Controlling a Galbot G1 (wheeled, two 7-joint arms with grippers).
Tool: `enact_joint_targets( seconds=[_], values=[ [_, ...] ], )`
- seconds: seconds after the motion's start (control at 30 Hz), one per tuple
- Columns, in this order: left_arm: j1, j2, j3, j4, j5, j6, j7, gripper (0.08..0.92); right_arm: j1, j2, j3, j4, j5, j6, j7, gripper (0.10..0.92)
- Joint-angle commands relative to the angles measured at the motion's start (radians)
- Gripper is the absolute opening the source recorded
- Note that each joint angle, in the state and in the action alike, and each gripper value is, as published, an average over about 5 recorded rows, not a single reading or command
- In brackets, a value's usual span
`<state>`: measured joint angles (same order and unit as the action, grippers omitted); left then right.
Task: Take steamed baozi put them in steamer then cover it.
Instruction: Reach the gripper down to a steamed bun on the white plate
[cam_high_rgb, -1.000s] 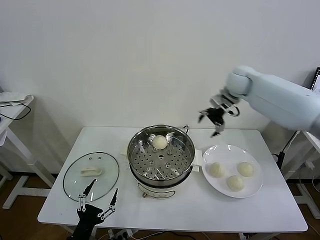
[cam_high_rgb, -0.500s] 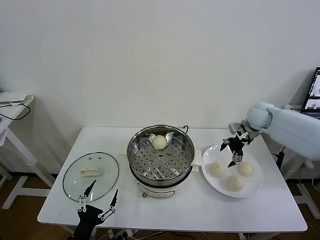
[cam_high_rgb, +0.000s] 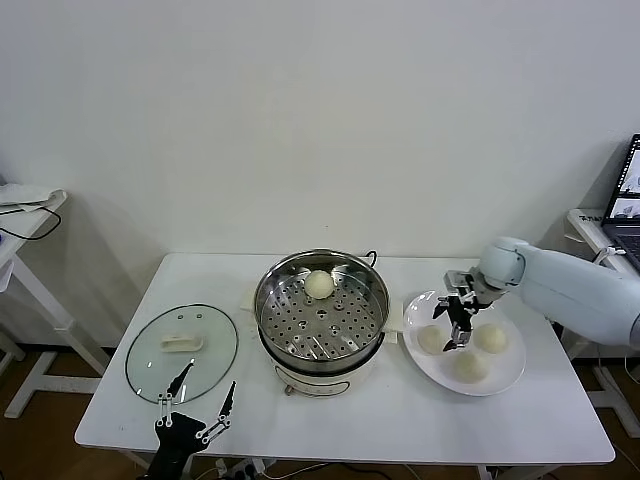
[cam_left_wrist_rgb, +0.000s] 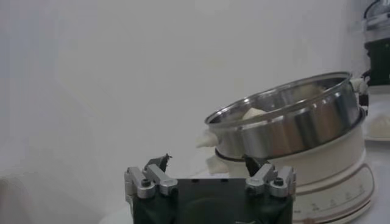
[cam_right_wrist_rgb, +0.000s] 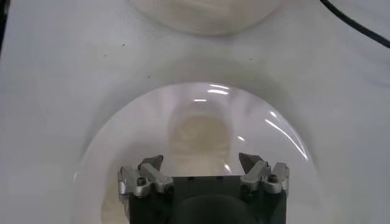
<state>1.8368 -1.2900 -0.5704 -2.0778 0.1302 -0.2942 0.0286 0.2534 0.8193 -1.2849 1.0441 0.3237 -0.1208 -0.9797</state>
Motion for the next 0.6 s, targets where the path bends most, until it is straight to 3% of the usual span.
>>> enact_joint_targets(
  seconds=[0.03, 0.2, 0.43, 0.6],
  values=[
    [0.001, -0.001, 0.002, 0.002, 0.001, -0.002, 0.000, 0.823, -0.042, 0.031, 0.017, -0.022, -0.008, -0.013, 0.032, 0.823],
    [0.001, -0.002, 0.000, 0.002, 0.001, -0.002, -0.001, 0.823, -0.047, 0.035, 0.021, -0.025, -0.018, -0.013, 0.035, 0.810],
    [-0.001, -0.002, -0.003, 0.005, 0.000, -0.003, -0.001, 0.823, -0.037, 0.027, 0.021, -0.011, -0.032, -0.013, 0.026, 0.653],
    [-0.001, 0.000, -0.005, 0.004, 0.000, -0.002, -0.001, 0.823, 0.021, 0.013, 0.018, 0.012, -0.042, -0.011, -0.011, 0.613]
  ],
)
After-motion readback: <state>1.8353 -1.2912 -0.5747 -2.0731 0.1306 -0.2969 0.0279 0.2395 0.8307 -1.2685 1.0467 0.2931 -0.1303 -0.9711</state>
